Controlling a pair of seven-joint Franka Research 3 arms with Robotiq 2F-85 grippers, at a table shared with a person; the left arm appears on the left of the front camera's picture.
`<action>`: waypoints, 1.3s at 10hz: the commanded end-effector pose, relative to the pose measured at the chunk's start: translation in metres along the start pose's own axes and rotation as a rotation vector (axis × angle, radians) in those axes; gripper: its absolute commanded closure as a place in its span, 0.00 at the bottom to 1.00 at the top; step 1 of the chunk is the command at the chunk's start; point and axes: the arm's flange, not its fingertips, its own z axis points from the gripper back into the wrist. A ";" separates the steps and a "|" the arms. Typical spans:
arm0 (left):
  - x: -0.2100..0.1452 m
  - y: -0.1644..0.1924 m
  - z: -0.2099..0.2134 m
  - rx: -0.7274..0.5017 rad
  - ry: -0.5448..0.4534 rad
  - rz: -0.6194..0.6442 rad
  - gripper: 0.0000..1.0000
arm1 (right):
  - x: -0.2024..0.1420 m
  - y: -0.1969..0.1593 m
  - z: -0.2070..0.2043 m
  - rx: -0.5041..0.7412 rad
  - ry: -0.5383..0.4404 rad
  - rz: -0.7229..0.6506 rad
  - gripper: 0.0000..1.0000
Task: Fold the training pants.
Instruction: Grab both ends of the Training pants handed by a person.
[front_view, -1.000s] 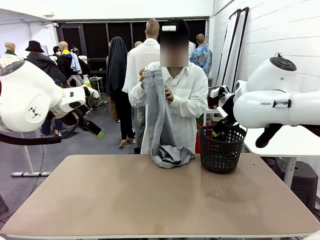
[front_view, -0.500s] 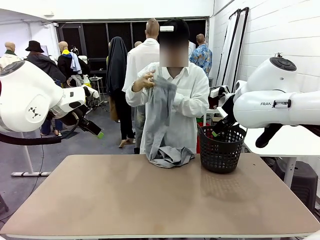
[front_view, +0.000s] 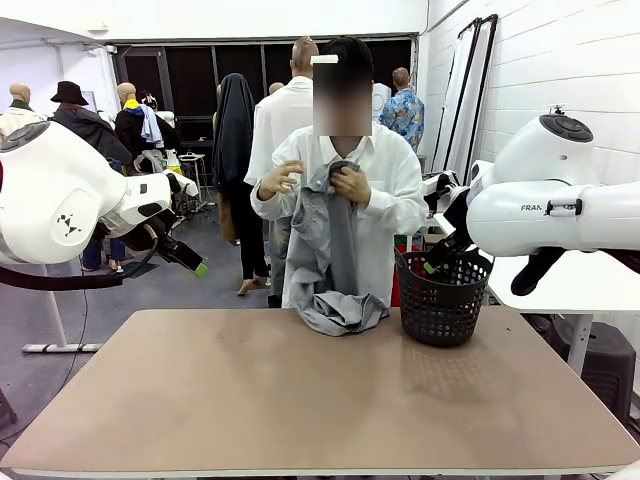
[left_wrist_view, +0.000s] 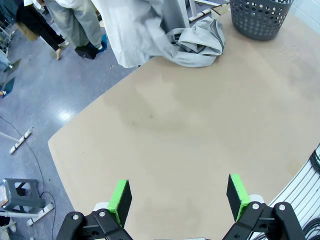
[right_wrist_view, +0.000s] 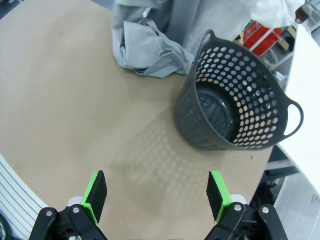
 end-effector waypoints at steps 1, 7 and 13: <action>0.000 0.000 -0.001 -0.003 0.000 0.000 0.00 | 0.000 0.000 0.000 0.001 0.000 0.000 0.00; 0.000 0.000 -0.001 -0.003 0.000 0.000 0.00 | 0.000 0.000 0.000 0.001 0.000 0.000 0.00; 0.000 0.000 -0.001 -0.003 0.000 0.000 0.00 | 0.000 0.000 0.000 0.001 0.000 0.000 0.00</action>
